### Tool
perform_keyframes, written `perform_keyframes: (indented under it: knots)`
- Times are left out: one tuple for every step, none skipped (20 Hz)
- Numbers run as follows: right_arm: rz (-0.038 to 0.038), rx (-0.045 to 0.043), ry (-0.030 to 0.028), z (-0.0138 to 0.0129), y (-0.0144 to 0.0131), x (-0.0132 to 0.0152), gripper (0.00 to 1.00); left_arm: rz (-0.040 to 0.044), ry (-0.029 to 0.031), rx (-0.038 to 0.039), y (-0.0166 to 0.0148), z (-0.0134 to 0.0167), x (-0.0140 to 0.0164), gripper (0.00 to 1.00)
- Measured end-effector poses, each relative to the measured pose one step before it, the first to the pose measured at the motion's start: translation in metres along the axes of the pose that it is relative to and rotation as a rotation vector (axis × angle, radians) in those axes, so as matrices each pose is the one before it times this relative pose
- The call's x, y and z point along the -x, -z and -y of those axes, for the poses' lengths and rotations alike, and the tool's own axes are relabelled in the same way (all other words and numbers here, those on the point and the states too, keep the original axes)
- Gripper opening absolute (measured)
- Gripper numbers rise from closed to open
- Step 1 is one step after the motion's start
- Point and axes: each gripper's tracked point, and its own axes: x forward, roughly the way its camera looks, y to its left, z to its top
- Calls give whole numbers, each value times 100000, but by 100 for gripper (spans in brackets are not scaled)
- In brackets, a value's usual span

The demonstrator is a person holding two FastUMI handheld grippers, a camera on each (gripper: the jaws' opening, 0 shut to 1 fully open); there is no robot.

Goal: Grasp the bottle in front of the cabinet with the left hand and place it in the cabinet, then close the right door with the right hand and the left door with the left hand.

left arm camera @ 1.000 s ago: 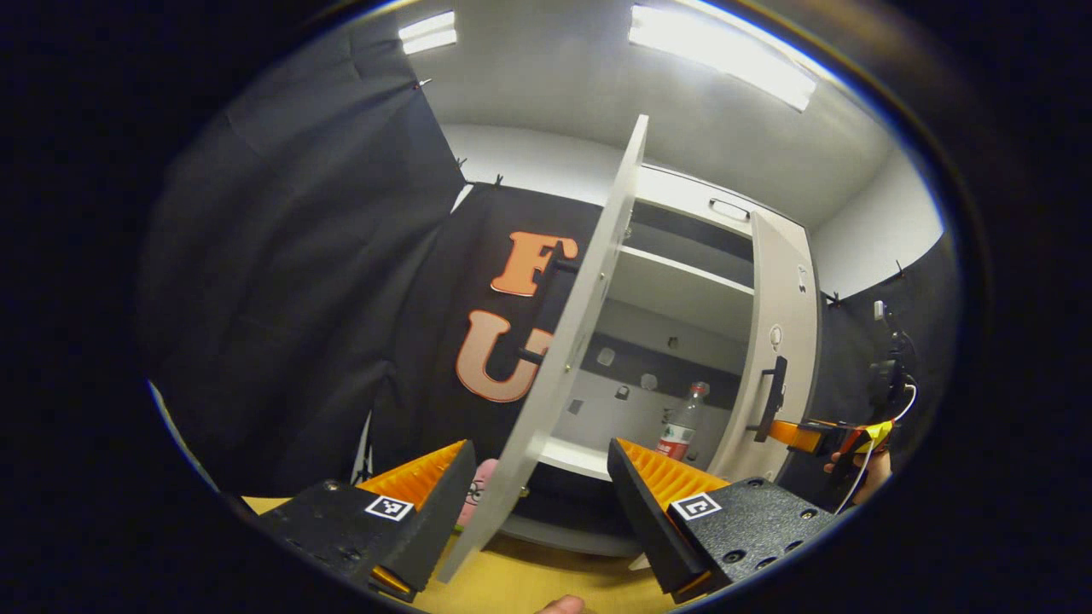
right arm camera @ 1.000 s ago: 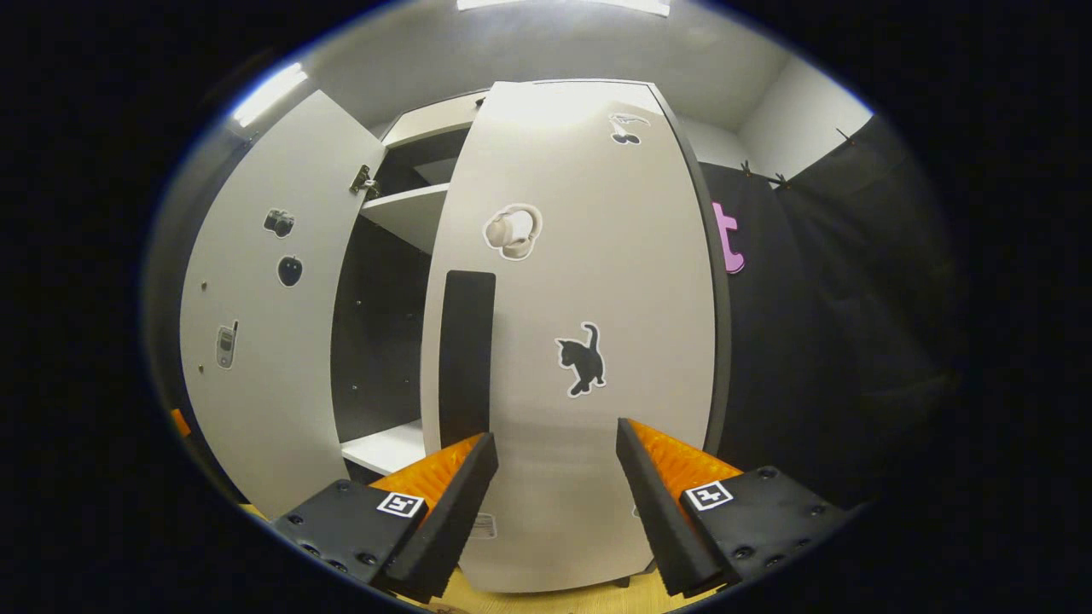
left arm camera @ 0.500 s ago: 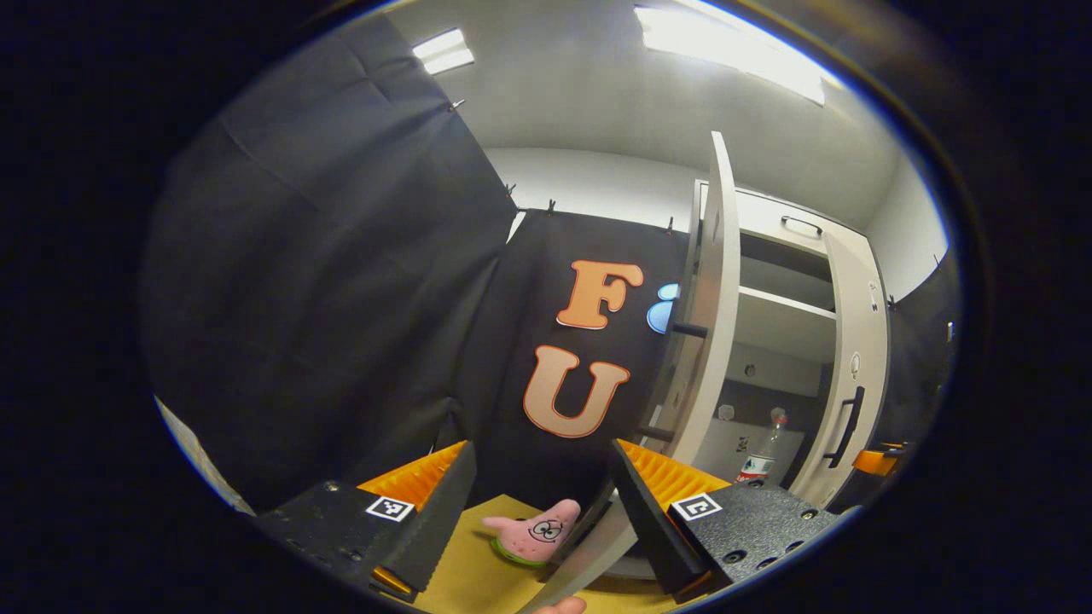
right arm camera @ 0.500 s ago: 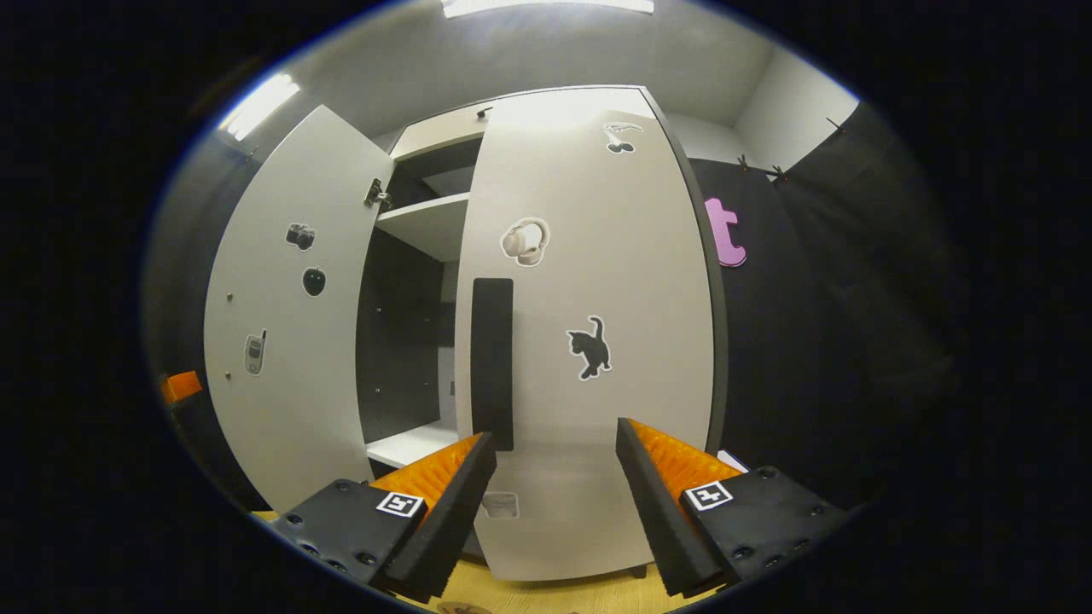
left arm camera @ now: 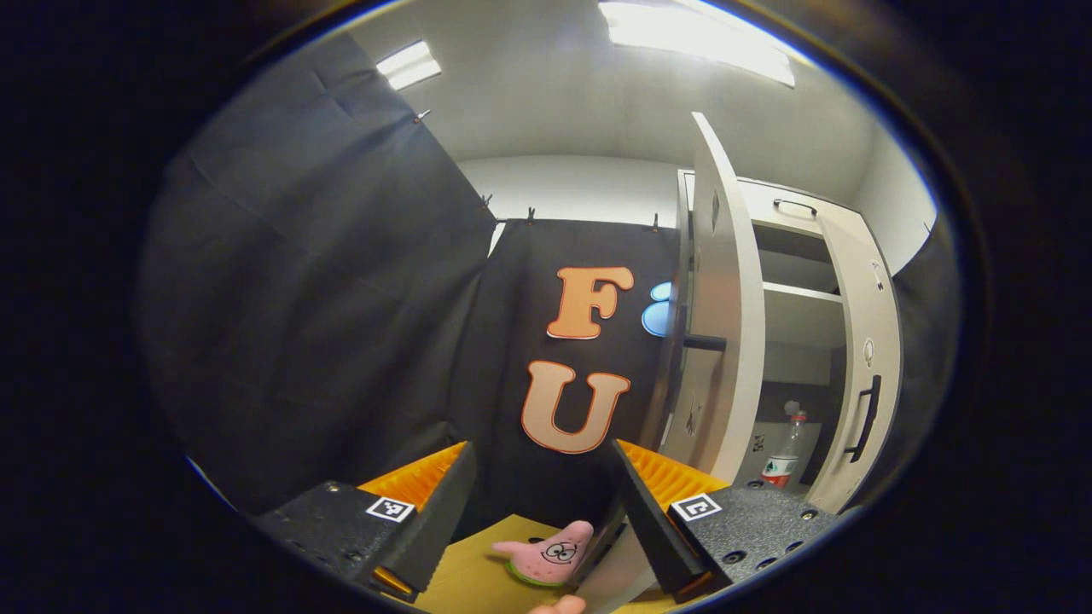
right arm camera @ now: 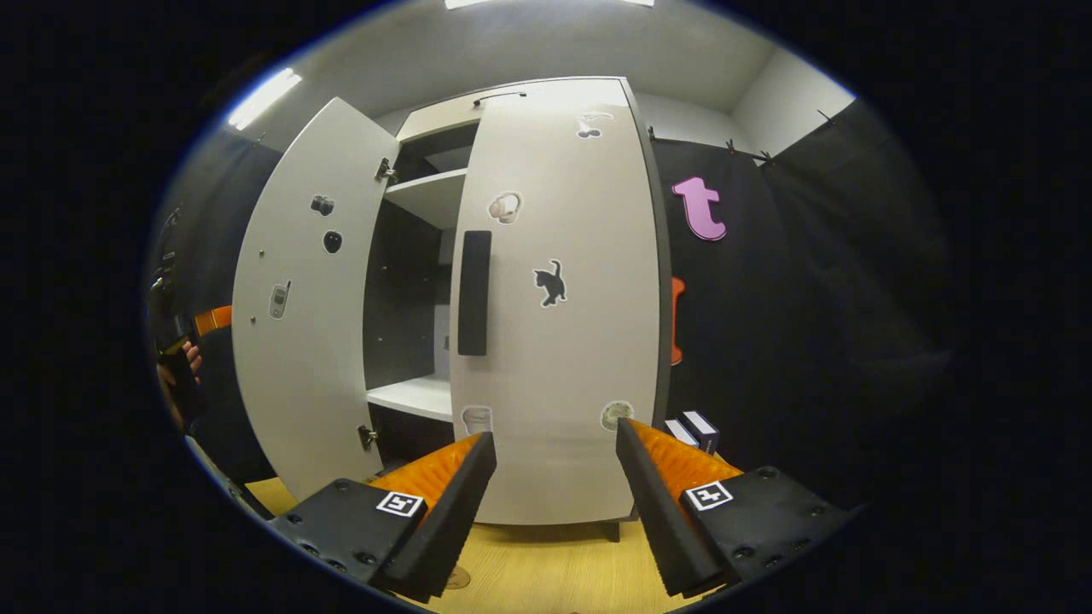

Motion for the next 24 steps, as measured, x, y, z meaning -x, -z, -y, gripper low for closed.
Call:
perform_keyframes:
  knots:
    - [216,-1335,1326,525,174,416,95,-314,1613,610,7,237,-51,93]
    - [602,-1038,1226,413,35,352,95,-510,1831,-183,-40,321,-53,91]
    - [762,-531,1344,416,-108,394,95,-61,2243,-851,-194,222,-407,91]
    - [640,32,1581,459,-127,215,95,-391,2770,-1473,-191,476,-427,91]
    - [281,186,900,325,-120,219,95,-490,2868,-1413,-120,517,-710,91]
    - [44,82,196,104,-68,183,95,-708,2454,-763,-124,711,-664,91]
    - [165,-26,48,7,-129,150,95,-784,2097,-72,171,1048,-224,91]
    - [450,-73,111,31,-153,142,95,-601,2081,304,153,918,-46,91]
    - [442,-19,154,-3,-183,241,95,-410,1993,515,174,1166,779,91]
    - [287,14,245,-44,-54,137,95,-254,2034,686,205,960,354,91]
    - [178,155,344,-12,-13,300,95,-136,2208,800,220,1129,732,91]
    - [-129,448,426,62,19,245,95,-253,2507,1054,269,1180,55,91]
    - [-298,512,547,120,-96,275,95,-619,2832,1174,598,1529,81,91]
    - [19,425,440,74,-108,305,95,-747,2874,1686,439,1418,-181,91]
    - [319,227,657,131,-213,350,95,-1093,2705,2361,585,1397,-371,91]
    - [448,-163,936,221,-111,314,95,-1225,2271,2453,589,1390,-417,91]
    - [488,-573,1152,296,-213,206,95,-749,2571,2967,403,1254,-664,87]
    - [285,-829,1411,306,-99,256,95,-765,2235,2872,494,1178,-563,91]
    - [155,-680,1179,398,-8,435,95,-608,1724,1525,212,1093,-638,93]
    - [447,-582,930,340,-101,417,95,-187,492,93,198,636,-513,93]
    - [443,-276,895,293,-274,308,95,750,642,-476,-58,564,-448,90]
    - [33,202,1266,396,-10,294,95,715,464,-441,-168,467,-542,94]
    - [-92,332,1392,531,-5,479,95,643,259,-200,2,340,-484,93]
    - [-139,226,1163,377,-31,295,95,201,588,-42,288,342,-632,93]
